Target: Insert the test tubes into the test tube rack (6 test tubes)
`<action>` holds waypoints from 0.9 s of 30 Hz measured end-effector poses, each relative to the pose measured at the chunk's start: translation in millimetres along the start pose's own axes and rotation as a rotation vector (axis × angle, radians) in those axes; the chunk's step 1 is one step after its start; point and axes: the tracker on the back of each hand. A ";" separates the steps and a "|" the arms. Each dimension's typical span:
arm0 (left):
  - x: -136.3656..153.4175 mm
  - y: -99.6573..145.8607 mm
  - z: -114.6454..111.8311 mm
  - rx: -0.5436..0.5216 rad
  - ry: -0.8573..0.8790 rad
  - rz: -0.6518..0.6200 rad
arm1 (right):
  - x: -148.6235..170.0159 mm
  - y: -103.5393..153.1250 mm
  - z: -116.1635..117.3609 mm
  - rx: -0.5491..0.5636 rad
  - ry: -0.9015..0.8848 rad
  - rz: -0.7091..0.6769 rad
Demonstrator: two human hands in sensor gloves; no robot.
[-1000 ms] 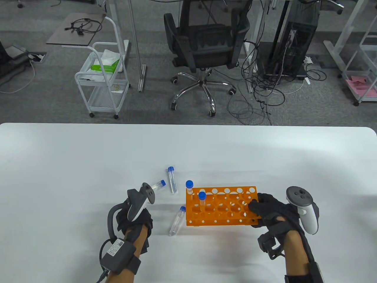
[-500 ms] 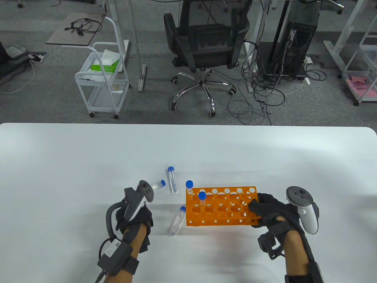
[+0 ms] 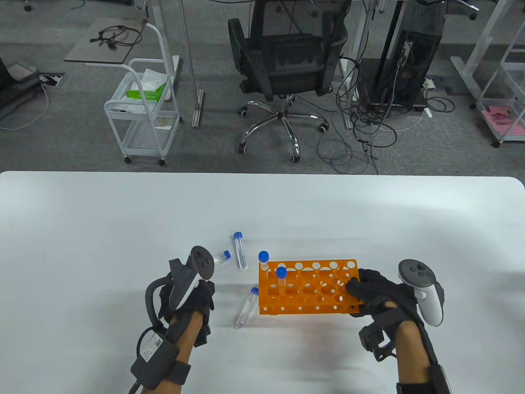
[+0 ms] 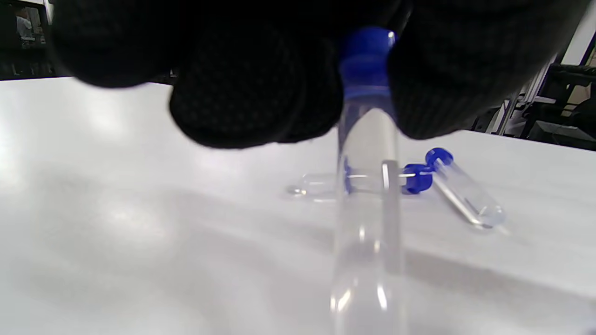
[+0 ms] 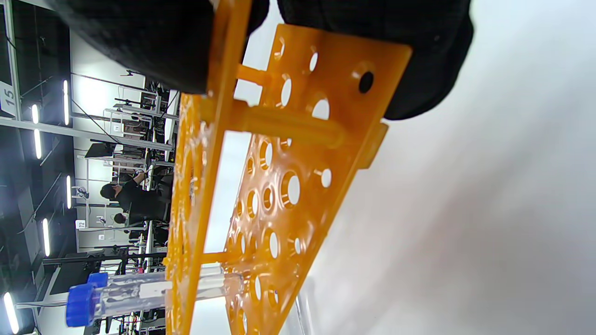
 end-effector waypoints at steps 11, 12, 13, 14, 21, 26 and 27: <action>4.6 8.8 26.7 -0.090 0.060 -0.026 | -0.4 -0.2 1.6 -0.018 -0.009 -0.005; 5.6 9.5 29.1 -0.100 0.067 -0.028 | -0.3 -0.4 1.7 -0.019 -0.008 -0.004; 6.5 10.0 31.2 -0.111 0.075 -0.028 | -0.3 -0.4 2.0 -0.019 -0.007 -0.003; 7.4 10.4 33.3 -0.118 0.082 -0.028 | -0.2 -0.5 2.1 -0.018 -0.007 -0.002; 5.9 17.7 47.0 -0.189 0.131 -0.066 | -0.1 -0.8 2.7 -0.019 -0.006 0.001; -4.9 29.1 57.8 -0.254 0.150 -0.128 | 0.1 -0.9 3.1 -0.020 -0.005 0.003; -8.2 32.2 60.5 -0.270 0.153 -0.146 | 0.1 -1.0 3.1 -0.021 -0.004 0.004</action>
Point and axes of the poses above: the tracker on the back of each hand, its own x axis roughly to the little-finger side, its own y axis roughly from the fingertips to the wrist, z = x × y, and after that the axes turned 4 degrees about -z, right-handed
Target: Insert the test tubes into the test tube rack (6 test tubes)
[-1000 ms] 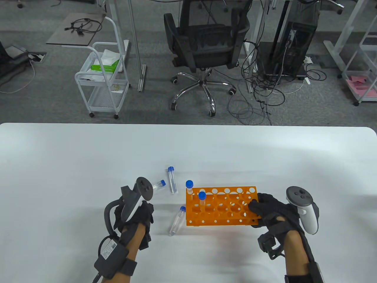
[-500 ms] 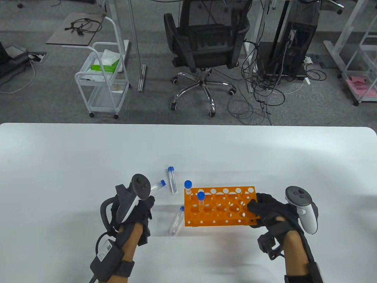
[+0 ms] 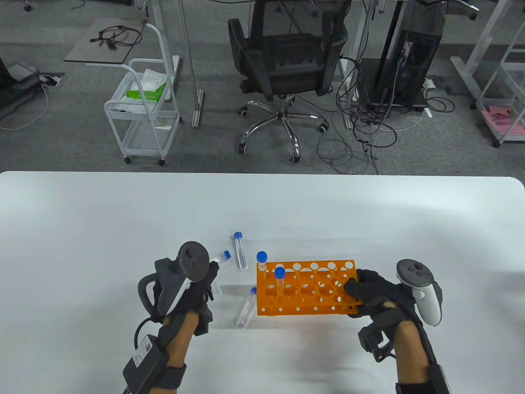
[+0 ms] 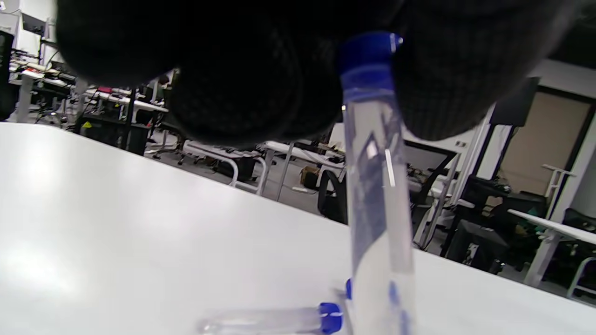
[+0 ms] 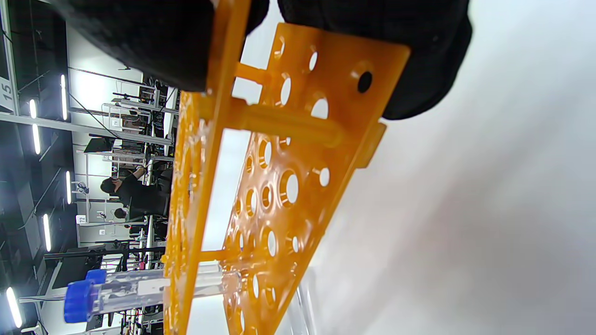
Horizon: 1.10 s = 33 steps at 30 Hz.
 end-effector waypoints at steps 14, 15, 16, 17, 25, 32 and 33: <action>-39.9 23.1 23.4 -0.110 0.077 -0.202 | -0.2 -0.3 0.1 -0.002 0.000 0.004; -41.8 24.5 24.5 -0.113 0.081 -0.210 | -0.2 -0.3 0.1 -0.002 0.000 0.004; -44.6 26.4 26.2 -0.113 0.089 -0.226 | -0.2 -0.3 0.1 -0.002 0.000 0.004; -46.8 27.8 27.2 -0.108 0.100 -0.239 | -0.2 -0.3 0.1 -0.002 0.000 0.004; -63.6 39.9 30.1 -0.112 0.123 -0.290 | -0.9 -0.2 0.1 -0.002 -0.001 0.003; -70.3 44.4 28.7 -0.080 0.137 -0.321 | -0.9 0.0 -0.6 0.000 -0.002 0.002; -71.2 45.3 28.5 -0.076 0.138 -0.324 | -0.8 0.1 -0.7 0.000 -0.003 0.003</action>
Point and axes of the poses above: the tracker on the back of each hand, its own x axis roughly to the little-finger side, its own y axis roughly from the fingertips to the wrist, z = x × y, and after that the axes turned 4 degrees about -z, right-handed
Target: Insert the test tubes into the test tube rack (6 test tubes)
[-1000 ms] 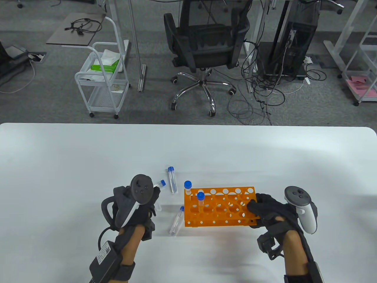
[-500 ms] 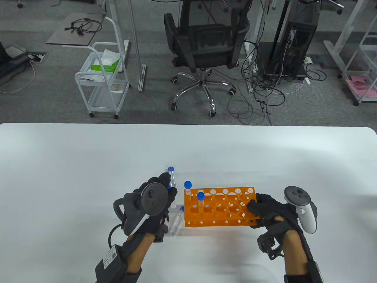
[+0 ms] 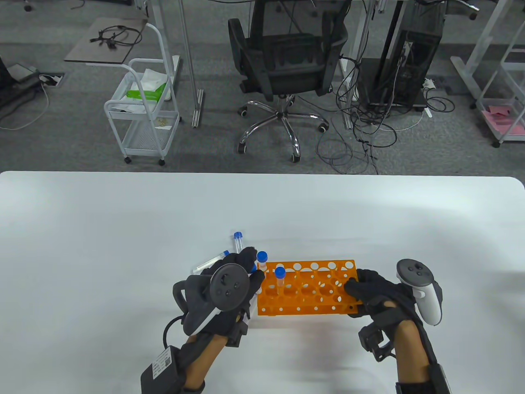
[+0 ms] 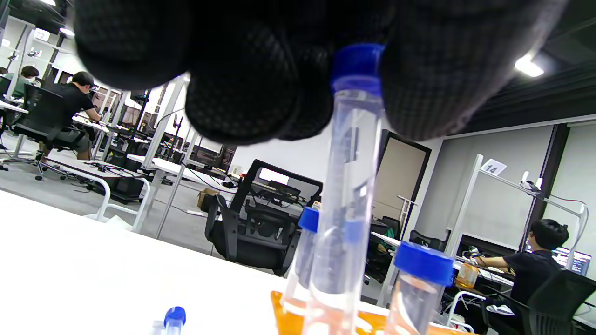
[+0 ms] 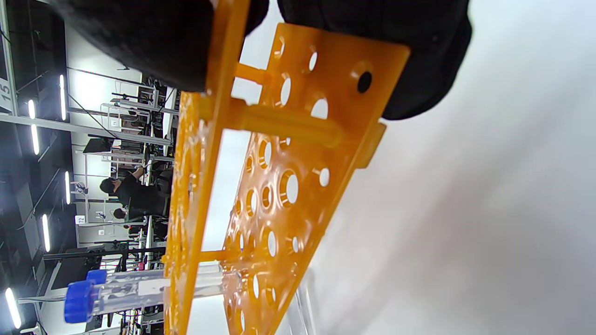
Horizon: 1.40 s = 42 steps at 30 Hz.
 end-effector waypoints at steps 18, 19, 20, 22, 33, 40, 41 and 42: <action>-9.2 3.6 -11.9 0.062 -0.022 -0.040 | 0.2 0.2 -0.2 0.001 -0.006 -0.002; -9.3 3.6 -12.6 0.063 -0.024 -0.041 | 0.2 0.2 -0.4 0.001 -0.006 -0.002; -9.4 3.5 -13.9 0.069 -0.027 -0.041 | 0.2 0.3 -0.5 0.002 -0.007 -0.003; -9.6 3.3 -16.0 0.079 -0.027 -0.043 | 0.1 0.4 -0.8 0.003 -0.008 -0.003; -13.1 3.1 -29.7 0.142 -0.062 -0.055 | 0.1 0.6 -1.9 0.005 -0.012 -0.006; -16.6 4.1 -37.7 0.172 -0.074 -0.062 | 0.8 0.7 -2.9 0.009 -0.019 -0.004; -16.6 4.1 -38.3 0.174 -0.077 -0.062 | 0.8 0.9 -2.9 0.009 -0.020 -0.003; -16.4 3.9 -39.0 0.177 -0.079 -0.061 | 0.8 0.8 -3.0 0.009 -0.019 -0.003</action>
Point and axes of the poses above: the tracker on the back of each hand, its own x axis roughly to the little-finger side, its own y axis roughly from the fingertips to the wrist, z = x × y, and after that the axes turned 4 degrees about -z, right-handed
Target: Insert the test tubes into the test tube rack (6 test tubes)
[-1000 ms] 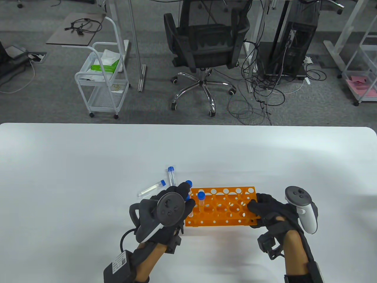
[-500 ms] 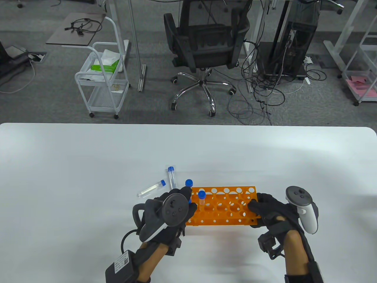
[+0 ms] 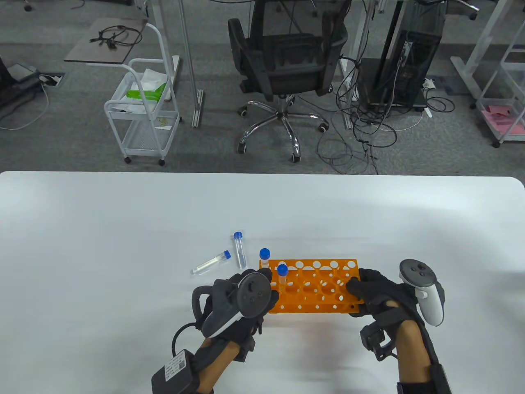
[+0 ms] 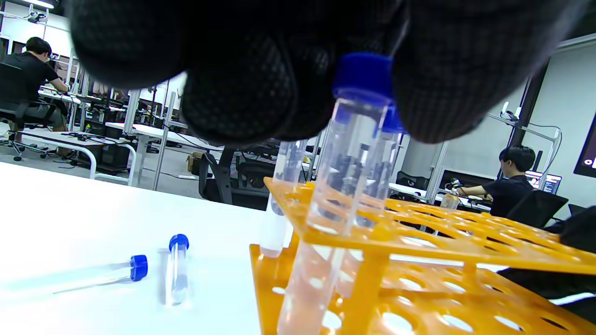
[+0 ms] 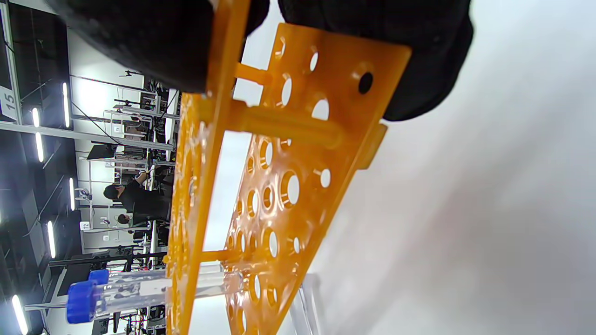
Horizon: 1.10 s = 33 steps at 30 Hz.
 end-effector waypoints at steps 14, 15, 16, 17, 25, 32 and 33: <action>10.5 2.7 3.9 -0.025 0.068 0.021 | 1.0 0.0 -1.8 0.011 0.006 0.007; 12.6 2.6 4.4 -0.024 0.077 0.027 | 1.1 0.0 -1.9 0.013 0.007 0.007; 14.0 2.5 4.6 -0.026 0.081 0.030 | 1.3 0.0 -2.0 0.013 0.006 0.008; 15.1 2.5 4.7 -0.029 0.085 0.033 | 1.3 0.0 -2.1 0.013 0.006 0.008; 30.6 0.3 4.6 -0.035 0.133 0.072 | 1.7 0.4 -2.7 0.014 0.001 0.008; 56.5 -9.3 1.7 -0.025 0.226 0.143 | 2.3 0.3 -3.1 0.016 0.003 0.012; 62.2 -12.0 0.4 -0.018 0.257 0.160 | 2.4 0.3 -3.0 0.017 0.003 0.013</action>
Point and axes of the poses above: the tracker on the back of each hand, its own x axis roughly to the little-finger side, its own y axis roughly from the fingertips to the wrist, z = x × y, and after that the axes turned 4 degrees about -z, right-handed
